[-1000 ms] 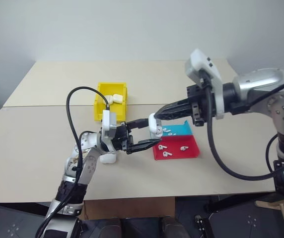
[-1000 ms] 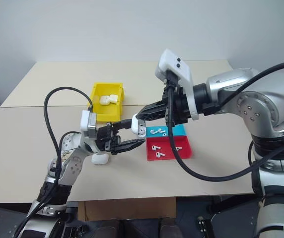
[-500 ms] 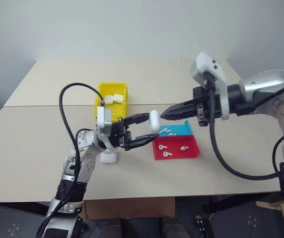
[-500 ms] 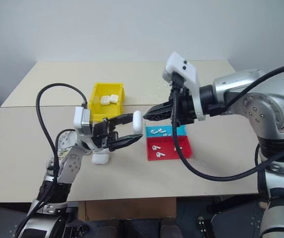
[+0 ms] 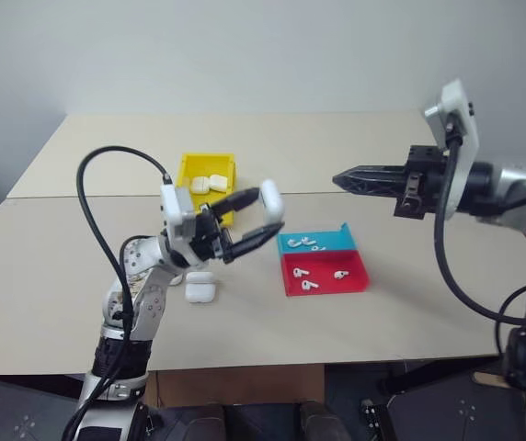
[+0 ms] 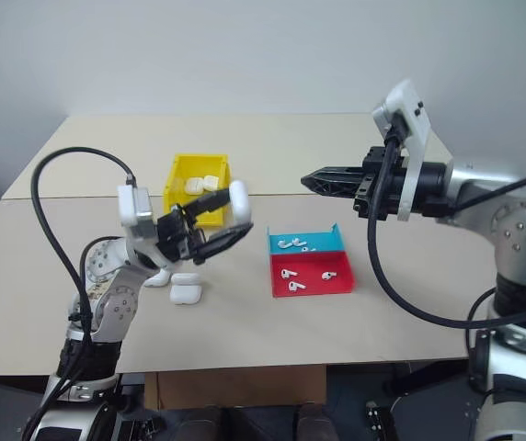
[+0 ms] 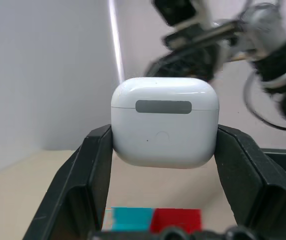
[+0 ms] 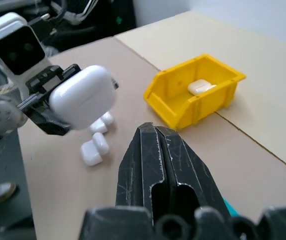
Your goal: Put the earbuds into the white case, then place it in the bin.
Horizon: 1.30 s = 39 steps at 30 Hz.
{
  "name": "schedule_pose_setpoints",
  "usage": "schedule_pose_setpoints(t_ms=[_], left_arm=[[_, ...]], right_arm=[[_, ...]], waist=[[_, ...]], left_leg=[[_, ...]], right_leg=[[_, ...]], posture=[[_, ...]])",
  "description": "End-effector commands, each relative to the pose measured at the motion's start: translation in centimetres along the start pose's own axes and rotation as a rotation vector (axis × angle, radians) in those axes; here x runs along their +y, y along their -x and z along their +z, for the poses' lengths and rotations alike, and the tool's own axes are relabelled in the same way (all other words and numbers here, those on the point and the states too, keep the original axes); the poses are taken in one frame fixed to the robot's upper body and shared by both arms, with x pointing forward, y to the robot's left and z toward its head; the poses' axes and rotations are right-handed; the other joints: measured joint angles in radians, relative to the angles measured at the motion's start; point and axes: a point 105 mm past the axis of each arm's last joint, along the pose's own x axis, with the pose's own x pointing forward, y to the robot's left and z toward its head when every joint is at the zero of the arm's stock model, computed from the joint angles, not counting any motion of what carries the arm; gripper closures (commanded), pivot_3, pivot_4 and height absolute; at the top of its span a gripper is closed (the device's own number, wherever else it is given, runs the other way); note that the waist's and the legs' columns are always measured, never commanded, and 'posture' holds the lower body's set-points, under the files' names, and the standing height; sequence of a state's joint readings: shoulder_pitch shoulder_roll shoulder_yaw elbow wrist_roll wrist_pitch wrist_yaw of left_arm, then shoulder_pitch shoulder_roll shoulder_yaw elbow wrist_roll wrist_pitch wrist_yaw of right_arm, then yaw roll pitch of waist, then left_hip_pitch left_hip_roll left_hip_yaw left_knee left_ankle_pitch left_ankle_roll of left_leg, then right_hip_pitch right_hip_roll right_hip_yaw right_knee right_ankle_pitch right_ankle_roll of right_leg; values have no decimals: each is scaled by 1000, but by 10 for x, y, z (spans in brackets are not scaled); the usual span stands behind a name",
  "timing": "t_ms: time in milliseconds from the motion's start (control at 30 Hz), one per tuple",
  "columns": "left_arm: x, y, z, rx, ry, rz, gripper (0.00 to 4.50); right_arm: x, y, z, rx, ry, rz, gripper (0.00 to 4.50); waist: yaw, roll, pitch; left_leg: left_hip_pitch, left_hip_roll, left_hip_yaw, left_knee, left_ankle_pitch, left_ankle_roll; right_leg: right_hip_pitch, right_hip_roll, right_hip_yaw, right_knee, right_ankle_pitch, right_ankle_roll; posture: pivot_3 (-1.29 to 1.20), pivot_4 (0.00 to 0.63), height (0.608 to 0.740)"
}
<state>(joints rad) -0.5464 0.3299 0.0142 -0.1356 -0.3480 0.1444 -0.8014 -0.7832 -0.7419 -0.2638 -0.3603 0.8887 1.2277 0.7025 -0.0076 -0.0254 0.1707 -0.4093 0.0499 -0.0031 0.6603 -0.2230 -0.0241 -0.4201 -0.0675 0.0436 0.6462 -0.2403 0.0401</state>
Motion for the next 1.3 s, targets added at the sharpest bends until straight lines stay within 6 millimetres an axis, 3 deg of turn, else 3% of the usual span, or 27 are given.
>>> schedule_pose_setpoints(t_ms=[33,133,267,533,667,700,867,1100,1167,1300], left_arm=[[41,-17,-1,140,-218,303,1711],[75,-25,-9,300,-246,498,1711],[100,-19,-24,415,-184,683,1711],[122,-2,-75,679,-160,816,1711],[125,-3,-84,678,-162,814,1711],[125,-5,-85,664,-148,811,1711],[128,-11,-86,633,-169,814,34],[124,-18,-83,564,-134,782,10],[118,-23,-75,476,-110,754,10],[91,-21,-42,269,70,529,10]], right_arm=[[-4,8,-11,-60,-48,-120,4425],[-9,9,-28,-60,-119,-192,4425],[-7,13,-37,-49,-137,-209,4425],[-11,12,-44,-11,-143,-254,4425],[-8,10,-45,-16,-147,-247,4425],[-8,10,-45,-16,-146,-247,4425],[-9,10,-45,-7,-135,-261,4500],[-7,10,-49,15,-121,-267,4500],[-4,10,-51,34,-84,-269,4500],[10,19,-57,111,127,-239,4500]], waist=[[8,-1,-1],[10,-1,-1],[3,-1,-1],[-8,-1,-1],[-7,-1,-1],[-6,-1,0],[-5,-1,0],[-6,-1,0],[-6,-1,-1],[-7,-1,-1]], left_leg=[[0,0,0,0,0,0],[-1,-2,1,0,0,0],[-2,-2,0,0,0,0],[-1,-2,0,-1,0,0],[-3,-2,0,-1,0,0],[-3,-2,0,-1,0,0],[-4,-2,0,-1,0,0],[-4,-2,0,-1,0,0],[-4,-2,0,-1,0,0],[-5,-2,1,-1,0,0]], right_leg=[[1,0,0,0,0,0],[0,-2,0,-1,1,1],[-1,-2,0,-2,1,2],[-1,-1,0,0,1,1],[-1,-2,0,-2,1,2],[-1,-2,0,-3,1,2],[-2,-3,-1,-3,1,2],[-2,-3,-1,-2,1,2],[-2,-3,-1,-2,1,2],[-2,-3,-1,-3,1,2]], posture=[[0,150,740],[0,150,740],[0,150,740],[0,150,740],[0,150,740],[0,150,740],[0,150,740],[0,150,740],[0,150,740],[0,150,740]])
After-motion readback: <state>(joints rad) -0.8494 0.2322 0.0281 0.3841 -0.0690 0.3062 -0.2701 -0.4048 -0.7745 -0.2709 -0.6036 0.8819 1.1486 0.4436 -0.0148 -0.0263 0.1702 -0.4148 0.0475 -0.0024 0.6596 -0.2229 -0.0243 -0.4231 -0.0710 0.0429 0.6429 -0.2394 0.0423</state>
